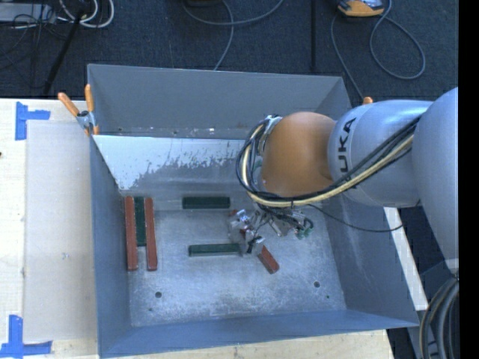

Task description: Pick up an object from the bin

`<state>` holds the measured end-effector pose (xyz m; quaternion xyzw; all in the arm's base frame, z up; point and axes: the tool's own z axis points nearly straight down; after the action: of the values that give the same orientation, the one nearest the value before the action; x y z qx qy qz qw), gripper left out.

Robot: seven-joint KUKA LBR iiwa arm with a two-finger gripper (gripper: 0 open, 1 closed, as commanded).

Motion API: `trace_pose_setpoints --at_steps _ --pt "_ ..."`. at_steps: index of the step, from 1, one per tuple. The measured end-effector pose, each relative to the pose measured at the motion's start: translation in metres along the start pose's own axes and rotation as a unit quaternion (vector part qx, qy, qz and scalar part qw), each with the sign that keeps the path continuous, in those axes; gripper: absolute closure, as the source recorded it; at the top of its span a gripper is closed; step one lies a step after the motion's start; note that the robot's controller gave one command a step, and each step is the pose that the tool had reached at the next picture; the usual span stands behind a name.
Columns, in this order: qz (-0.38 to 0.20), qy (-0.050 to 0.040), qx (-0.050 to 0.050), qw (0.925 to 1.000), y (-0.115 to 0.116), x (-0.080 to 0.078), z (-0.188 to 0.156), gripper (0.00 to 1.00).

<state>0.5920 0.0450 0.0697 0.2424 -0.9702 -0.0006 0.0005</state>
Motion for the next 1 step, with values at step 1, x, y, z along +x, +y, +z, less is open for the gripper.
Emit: trace_pose_setpoints --at_steps 1 --pt "0.0 0.0 0.0 1.0 0.0002 0.0 0.0002 0.0"
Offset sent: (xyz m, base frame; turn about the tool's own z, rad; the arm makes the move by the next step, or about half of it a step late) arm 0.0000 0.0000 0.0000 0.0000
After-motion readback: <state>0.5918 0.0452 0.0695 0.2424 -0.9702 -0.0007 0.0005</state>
